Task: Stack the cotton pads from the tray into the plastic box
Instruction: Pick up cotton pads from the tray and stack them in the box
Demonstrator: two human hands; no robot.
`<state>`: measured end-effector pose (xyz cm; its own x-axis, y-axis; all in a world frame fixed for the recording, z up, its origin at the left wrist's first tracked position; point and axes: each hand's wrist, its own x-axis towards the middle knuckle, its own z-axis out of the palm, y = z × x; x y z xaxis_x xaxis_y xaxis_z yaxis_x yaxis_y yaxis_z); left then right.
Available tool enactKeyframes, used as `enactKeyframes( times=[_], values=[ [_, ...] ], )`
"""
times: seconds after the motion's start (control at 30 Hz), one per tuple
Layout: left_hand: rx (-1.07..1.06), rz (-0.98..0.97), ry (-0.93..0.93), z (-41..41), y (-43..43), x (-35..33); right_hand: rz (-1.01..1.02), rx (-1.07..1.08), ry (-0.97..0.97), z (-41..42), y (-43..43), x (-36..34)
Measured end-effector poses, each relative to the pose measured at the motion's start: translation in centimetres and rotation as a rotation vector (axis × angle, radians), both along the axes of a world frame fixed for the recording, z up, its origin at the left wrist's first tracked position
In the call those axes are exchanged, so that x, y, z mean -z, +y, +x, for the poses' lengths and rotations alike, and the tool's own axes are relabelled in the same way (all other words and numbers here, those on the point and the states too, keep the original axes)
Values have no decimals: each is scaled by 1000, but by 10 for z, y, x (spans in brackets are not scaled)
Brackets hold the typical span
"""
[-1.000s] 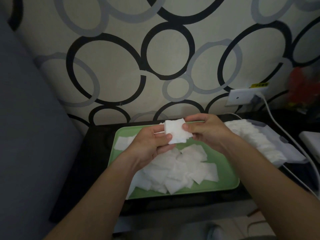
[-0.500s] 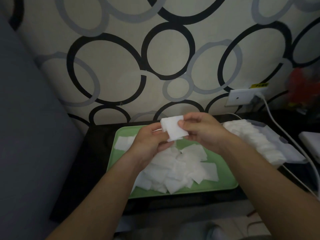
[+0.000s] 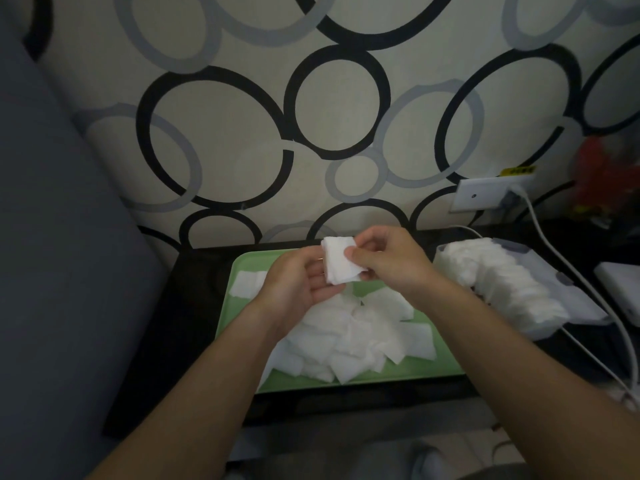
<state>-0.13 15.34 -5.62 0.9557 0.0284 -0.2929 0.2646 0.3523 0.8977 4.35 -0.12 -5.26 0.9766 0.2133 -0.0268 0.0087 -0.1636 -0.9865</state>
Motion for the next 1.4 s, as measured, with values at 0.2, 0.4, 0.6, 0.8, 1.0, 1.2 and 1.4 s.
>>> enactKeyframes(
  times=[0.2, 0.4, 0.6, 0.8, 1.0, 1.2, 1.4],
  values=[
    [-62, 233, -126, -4, -11, 5, -163, 73, -87, 0, -8, 4],
    [-136, 342, -163, 1, -18, 10, -689, 14, -82, 5, -49, 29],
    [-137, 374, -151, 6, -22, 14, -817, -71, -3, -1, -57, 28],
    [-121, 412, -144, 10, -26, 18, -665, -138, 100, -1, -59, 27],
    [-118, 425, -144, 12, -26, 19, -577, -159, 83, 7, -72, 23],
    [-90, 448, -91, 16, -27, 25, -184, -37, 45, 4, -76, 2],
    [15, 457, -77, 13, -34, 24, 34, -154, 24, -5, -72, -11]
  ],
)
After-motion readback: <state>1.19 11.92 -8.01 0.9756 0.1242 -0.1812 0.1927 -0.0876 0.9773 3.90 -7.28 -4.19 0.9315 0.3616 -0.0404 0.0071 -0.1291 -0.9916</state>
